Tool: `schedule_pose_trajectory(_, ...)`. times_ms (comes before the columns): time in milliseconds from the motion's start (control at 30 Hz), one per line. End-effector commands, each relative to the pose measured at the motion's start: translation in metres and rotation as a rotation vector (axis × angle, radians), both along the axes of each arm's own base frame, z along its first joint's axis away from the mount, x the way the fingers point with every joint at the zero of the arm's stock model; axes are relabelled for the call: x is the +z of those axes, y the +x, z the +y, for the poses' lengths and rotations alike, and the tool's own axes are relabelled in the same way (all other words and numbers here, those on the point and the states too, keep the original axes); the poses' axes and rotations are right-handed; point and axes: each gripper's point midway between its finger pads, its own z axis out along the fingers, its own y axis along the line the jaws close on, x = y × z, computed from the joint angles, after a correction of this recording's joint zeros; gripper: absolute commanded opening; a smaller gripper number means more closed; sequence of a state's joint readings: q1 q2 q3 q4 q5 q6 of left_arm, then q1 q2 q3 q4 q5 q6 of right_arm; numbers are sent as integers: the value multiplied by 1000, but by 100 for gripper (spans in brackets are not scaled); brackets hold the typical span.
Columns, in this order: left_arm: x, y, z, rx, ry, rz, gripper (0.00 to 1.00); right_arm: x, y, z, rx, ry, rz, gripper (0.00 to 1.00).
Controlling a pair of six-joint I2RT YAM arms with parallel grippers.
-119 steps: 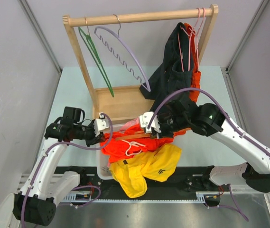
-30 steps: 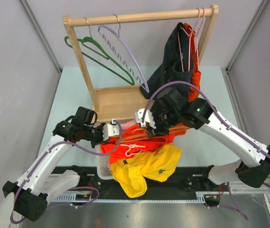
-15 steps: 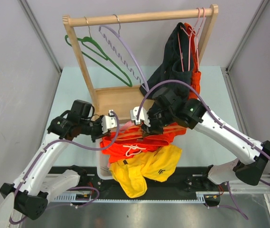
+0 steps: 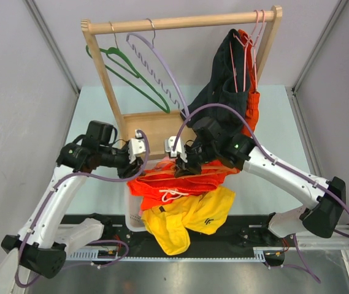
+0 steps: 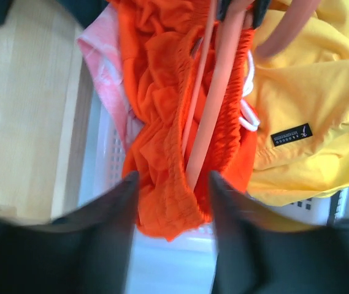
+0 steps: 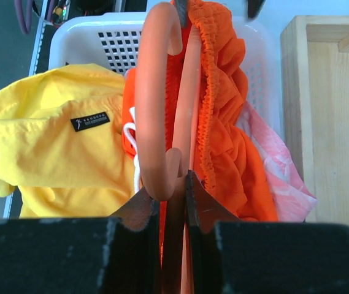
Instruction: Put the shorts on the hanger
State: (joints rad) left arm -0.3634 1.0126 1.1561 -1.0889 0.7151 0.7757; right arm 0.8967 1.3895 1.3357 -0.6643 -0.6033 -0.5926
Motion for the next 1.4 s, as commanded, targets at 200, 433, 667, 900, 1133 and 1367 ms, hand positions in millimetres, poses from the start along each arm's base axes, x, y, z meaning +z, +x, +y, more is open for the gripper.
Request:
schedule_pose_trajectory(200, 14, -8, 49, -25, -36, -28, 91, 38, 12, -1, 22, 181, -24, 0)
schedule_pose_trajectory(433, -1, -3, 44, -98, -22, -155, 92, 50, 6, -3, 50, 222, -42, 0)
schedule_pose_trajectory(667, -13, -7, 16, -202, -15, -177, 85, 62, 6, -2, 50, 259, -59, 0)
schedule_pose_trajectory(900, -11, 5, -2, -169, -49, -209, 35, 67, 0, -3, 54, 270, -58, 0)
schedule_pose_trajectory(1133, -5, 9, 3, -24, -98, -118, 0, 85, 11, -27, -112, 273, -54, 33)
schedule_pose_trajectory(1367, -7, 15, 10, 95, -134, -70, 0, 81, -7, -98, -309, 201, -6, 53)
